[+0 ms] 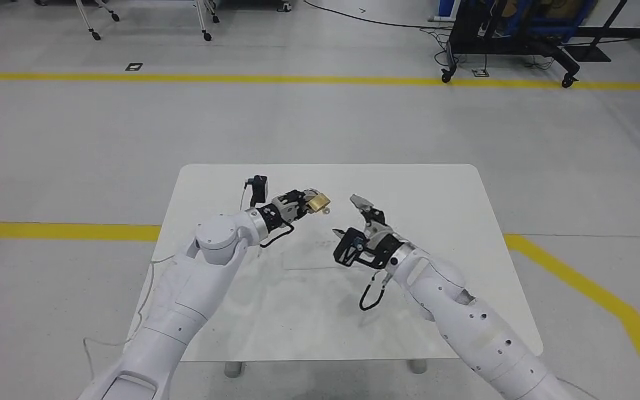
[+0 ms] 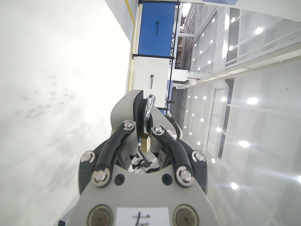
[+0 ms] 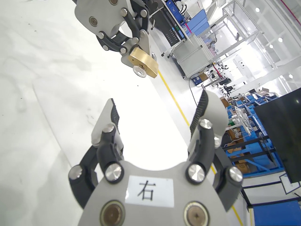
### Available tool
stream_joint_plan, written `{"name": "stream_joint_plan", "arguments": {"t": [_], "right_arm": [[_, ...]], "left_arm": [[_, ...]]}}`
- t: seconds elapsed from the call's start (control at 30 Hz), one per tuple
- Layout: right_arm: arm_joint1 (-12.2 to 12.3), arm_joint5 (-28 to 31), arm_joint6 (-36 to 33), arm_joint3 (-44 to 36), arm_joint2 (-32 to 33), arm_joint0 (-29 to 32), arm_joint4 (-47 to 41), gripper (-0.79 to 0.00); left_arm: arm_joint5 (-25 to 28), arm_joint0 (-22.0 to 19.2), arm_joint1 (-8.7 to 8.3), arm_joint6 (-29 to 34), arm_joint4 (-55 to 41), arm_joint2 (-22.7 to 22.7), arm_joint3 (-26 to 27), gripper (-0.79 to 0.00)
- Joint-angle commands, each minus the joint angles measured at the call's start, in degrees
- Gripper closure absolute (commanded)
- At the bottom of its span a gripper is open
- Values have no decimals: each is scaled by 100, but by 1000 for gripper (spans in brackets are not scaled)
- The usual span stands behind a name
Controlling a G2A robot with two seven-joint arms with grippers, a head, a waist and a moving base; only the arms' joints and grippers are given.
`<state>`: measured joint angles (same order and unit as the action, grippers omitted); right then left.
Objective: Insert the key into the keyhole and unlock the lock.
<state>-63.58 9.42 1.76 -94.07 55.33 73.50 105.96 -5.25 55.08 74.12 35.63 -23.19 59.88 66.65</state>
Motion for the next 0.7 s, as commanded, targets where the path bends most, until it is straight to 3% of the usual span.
{"name": "stream_joint_plan", "arguments": {"t": [0.0, 0.13, 0.27, 0.67], "right_arm": [[-11, 208, 21, 35, -28, -71, -34, -157], [-56, 271, -66, 85, -87, -159, -79, -139], [-108, 219, -136, 158, -140, -242, -144, -200], [-217, 215, -89, 252, -296, -345, -73, -185]], "left_arm": [[-14, -2, -1, -8, 66, -5, 10, 0], [13, 6, -2, 17, 150, -12, 42, 0], [27, 15, 2, 62, 165, -10, 54, 0], [28, 12, 13, 134, 219, -1, 39, 0]]}}
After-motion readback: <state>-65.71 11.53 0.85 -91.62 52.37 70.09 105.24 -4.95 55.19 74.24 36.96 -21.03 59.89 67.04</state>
